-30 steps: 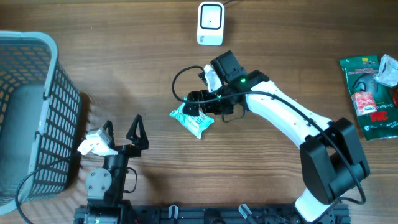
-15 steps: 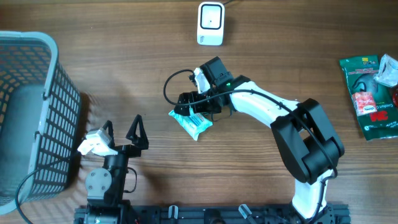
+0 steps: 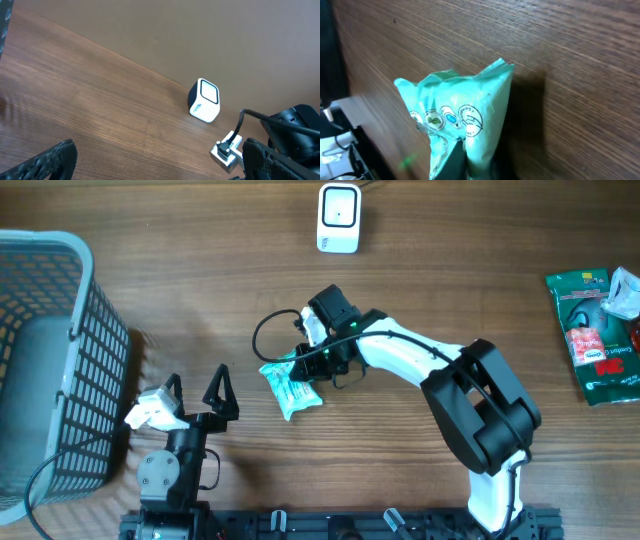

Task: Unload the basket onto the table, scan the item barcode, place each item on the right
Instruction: 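Reach the right gripper to the light-green Zappy wipes pack and grasp it, then lift the wipes pack toward the scanner with the right gripper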

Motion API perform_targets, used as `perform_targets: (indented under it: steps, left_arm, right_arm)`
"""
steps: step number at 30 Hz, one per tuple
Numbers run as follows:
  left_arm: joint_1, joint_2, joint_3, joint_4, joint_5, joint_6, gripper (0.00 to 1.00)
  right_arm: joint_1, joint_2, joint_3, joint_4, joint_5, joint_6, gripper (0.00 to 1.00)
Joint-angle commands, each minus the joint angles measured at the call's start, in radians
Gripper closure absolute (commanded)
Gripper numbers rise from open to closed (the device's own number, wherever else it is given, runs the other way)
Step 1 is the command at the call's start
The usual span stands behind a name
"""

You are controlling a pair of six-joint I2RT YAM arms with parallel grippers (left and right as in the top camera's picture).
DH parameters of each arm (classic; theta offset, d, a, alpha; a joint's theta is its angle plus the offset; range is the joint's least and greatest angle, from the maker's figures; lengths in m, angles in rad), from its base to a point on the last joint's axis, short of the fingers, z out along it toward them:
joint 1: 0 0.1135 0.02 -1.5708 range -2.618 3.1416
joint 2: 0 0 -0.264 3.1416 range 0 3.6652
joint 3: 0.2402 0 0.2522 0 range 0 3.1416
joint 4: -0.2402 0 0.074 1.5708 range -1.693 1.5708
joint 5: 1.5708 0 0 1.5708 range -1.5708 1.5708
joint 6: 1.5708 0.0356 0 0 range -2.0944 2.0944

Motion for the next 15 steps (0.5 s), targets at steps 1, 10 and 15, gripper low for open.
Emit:
perform_targets:
  steps: [1,10,15]
  left_arm:
    - [0.005,-0.005,-0.006,0.000,0.012,0.016,0.00]
    - [0.005,-0.005,-0.006,0.000,0.012,0.016,0.00]
    - [0.005,-0.005,-0.006,0.000,0.012,0.016,0.00]
  right_arm:
    - [0.000,0.032,-0.015,-0.017,0.000,-0.006,0.96]
    - [-0.218,0.027,0.026,-0.387,-0.753,0.840,0.96]
    - [-0.238,0.027,0.026,-0.410,-0.801,1.100,0.96]
